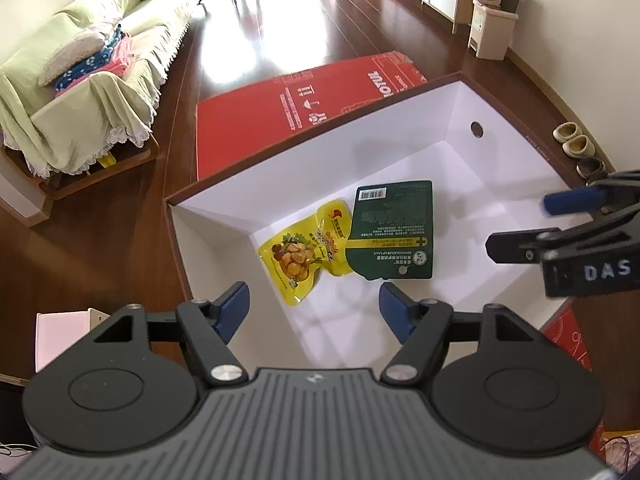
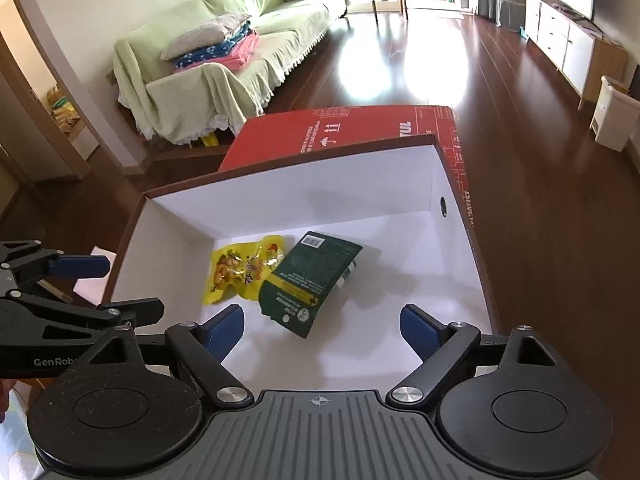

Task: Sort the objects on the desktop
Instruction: 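Withdraw both tools from the box back over the mat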

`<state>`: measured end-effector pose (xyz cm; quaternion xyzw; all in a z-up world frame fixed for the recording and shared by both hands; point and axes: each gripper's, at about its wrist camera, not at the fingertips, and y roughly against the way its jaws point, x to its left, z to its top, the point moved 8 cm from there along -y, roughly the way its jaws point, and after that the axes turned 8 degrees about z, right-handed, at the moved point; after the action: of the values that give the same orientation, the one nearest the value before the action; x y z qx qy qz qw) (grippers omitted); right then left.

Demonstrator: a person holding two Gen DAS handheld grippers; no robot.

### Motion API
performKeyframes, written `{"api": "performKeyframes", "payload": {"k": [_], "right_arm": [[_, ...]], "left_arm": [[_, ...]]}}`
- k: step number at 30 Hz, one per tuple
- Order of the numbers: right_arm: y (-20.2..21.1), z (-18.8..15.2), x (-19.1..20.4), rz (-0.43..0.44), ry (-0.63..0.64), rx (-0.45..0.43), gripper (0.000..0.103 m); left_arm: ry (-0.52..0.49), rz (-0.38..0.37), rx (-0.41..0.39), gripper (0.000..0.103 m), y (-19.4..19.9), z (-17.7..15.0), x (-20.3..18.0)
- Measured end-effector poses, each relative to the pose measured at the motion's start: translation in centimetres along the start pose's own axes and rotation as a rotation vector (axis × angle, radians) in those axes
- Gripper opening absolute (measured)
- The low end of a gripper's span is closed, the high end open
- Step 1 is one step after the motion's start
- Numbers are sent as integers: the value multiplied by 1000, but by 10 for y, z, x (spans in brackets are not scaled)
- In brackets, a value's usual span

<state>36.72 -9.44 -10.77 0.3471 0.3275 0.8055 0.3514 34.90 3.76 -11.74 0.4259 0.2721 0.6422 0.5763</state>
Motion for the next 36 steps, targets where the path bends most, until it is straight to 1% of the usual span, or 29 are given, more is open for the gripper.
{"api": "performKeyframes", "payload": {"k": [5, 11, 13, 15, 19, 27, 32, 36], "right_arm": [[15, 1, 7, 8, 17, -34, 88], [47, -9, 14, 30, 23, -92, 88], [56, -15, 13, 38, 10, -102, 88], [64, -22, 12, 47, -5, -109, 88], [78, -39, 9, 50, -32, -112, 88], [100, -71, 17, 67, -27, -103, 88], [107, -93, 25, 88, 11, -83, 88], [106, -113, 27, 98, 47, -53, 88]], "left_arm": [[12, 7, -27, 68, 18, -1, 0], [35, 9, -77, 79, 46, -8, 4], [41, 12, -91, 85, 55, -16, 8], [44, 15, -99, 86, 64, -24, 11], [54, 27, -91, 89, 77, -48, 16], [78, 31, -60, 89, 99, -95, 18], [103, 30, -41, 89, 109, -119, 15], [116, 32, -14, 89, 110, -138, 13]]}}
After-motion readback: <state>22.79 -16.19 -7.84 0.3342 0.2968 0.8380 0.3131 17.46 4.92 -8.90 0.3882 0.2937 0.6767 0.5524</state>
